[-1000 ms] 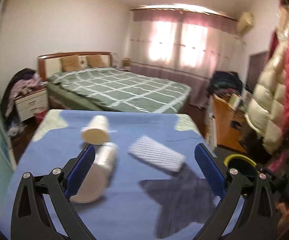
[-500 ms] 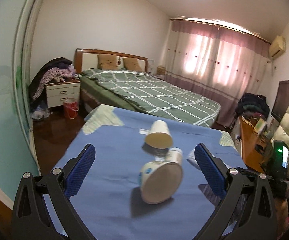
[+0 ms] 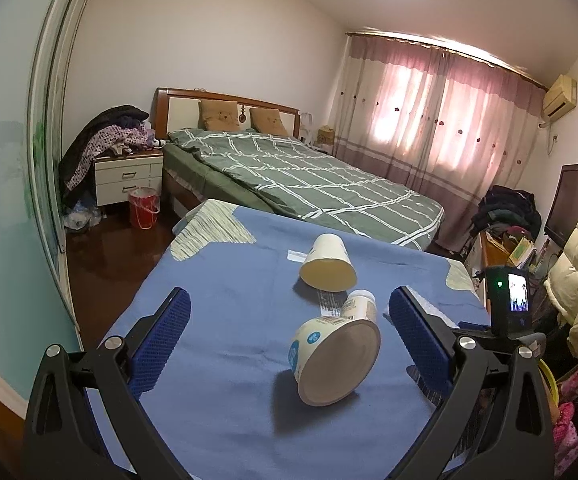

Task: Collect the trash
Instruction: 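Grasp the white foam net sleeve with the right gripper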

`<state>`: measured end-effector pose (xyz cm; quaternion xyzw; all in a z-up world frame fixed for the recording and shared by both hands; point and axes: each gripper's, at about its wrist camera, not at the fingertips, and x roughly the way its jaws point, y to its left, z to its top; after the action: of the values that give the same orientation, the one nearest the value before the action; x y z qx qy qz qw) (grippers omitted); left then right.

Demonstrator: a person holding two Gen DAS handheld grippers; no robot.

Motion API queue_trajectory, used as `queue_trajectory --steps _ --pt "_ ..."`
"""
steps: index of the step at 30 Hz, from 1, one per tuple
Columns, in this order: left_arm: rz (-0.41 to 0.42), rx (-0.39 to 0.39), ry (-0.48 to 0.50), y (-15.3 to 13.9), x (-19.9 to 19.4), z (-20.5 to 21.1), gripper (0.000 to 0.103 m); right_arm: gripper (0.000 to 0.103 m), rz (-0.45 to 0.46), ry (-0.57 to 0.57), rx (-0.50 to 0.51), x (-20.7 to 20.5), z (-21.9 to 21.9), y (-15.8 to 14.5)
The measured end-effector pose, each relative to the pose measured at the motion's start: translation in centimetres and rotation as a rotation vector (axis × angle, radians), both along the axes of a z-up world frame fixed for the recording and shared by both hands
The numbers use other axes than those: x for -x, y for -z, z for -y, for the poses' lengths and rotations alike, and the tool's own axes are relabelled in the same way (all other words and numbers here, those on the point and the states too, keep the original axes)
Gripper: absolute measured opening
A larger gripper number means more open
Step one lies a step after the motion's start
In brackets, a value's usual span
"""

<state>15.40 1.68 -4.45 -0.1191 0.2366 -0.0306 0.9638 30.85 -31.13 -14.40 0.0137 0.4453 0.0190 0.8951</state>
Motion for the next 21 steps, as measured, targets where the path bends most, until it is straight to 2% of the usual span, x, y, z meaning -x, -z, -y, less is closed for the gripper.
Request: queue_trajectory --steps 2,5,9,15,21 --pt "-0.005 0.002 -0.002 0.1 -0.1 0.0 0.098 0.068 0.002 -0.008 0.001 0.4 -0.1 0.0" --pt "-0.01 0.008 0.003 0.2 -0.3 0.2 0.098 0.049 -0.007 -0.031 -0.022 0.7 -0.6 0.0" --pt "-0.009 0.005 0.007 0.2 -0.4 0.3 0.098 0.031 -0.019 -0.048 -0.044 1.3 -1.2 -0.2" --pt "-0.003 0.001 0.008 0.2 -0.2 0.5 0.098 0.028 -0.017 -0.004 -0.098 3.3 -0.2 -0.9" --pt "-0.007 -0.004 0.017 0.2 -0.1 0.8 0.098 0.028 0.042 0.075 -0.142 6.7 3.0 -2.7"
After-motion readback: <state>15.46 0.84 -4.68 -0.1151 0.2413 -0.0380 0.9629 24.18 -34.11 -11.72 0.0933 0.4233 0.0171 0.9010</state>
